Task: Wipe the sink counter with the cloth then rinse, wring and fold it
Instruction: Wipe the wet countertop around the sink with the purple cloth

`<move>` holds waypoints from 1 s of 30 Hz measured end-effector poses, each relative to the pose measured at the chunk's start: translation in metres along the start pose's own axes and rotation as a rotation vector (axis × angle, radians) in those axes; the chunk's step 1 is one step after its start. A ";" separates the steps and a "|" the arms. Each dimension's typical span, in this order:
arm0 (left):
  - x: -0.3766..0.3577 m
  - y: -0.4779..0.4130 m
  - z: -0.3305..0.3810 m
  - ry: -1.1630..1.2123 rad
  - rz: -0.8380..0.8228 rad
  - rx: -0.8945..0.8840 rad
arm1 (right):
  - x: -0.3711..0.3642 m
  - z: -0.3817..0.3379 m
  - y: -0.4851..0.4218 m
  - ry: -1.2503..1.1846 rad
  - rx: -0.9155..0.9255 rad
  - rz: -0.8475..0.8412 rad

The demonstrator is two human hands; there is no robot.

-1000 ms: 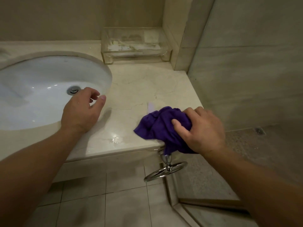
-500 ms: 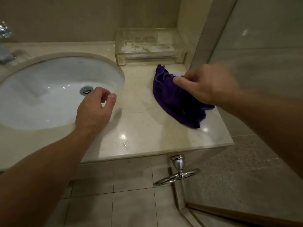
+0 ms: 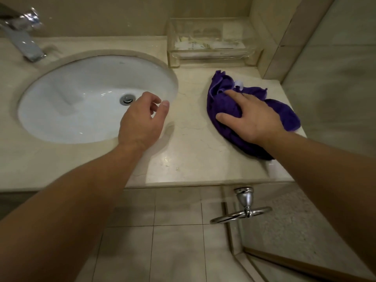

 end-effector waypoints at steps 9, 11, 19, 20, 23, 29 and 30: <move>0.007 -0.003 -0.002 0.157 0.086 0.111 | -0.032 -0.069 0.046 0.086 0.232 -0.060; 0.007 -0.005 -0.004 0.184 0.080 0.122 | -0.038 -0.084 0.056 0.092 0.292 -0.087; 0.010 -0.005 -0.007 0.203 0.029 0.152 | -0.063 -0.122 0.077 0.054 0.394 -0.106; 0.011 -0.004 -0.008 0.222 0.025 0.167 | -0.067 -0.126 0.079 0.049 0.395 -0.094; 0.015 -0.004 -0.012 0.243 0.056 0.184 | -0.074 -0.135 0.083 0.019 0.379 -0.044; 0.014 -0.002 -0.010 0.235 0.091 0.140 | -0.073 -0.131 0.082 0.040 0.388 0.003; 0.013 -0.002 -0.010 0.245 0.091 0.137 | -0.072 -0.128 0.082 0.034 0.390 0.004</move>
Point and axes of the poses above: each hand's wrist, its own y-axis away from the middle knuckle, its own x-axis out of the back of the hand, z = x × y, the point moved 3 cm from there along -y, towards the middle knuckle, and after that the axes turned 6 degrees about -z, right-handed, at the moved point
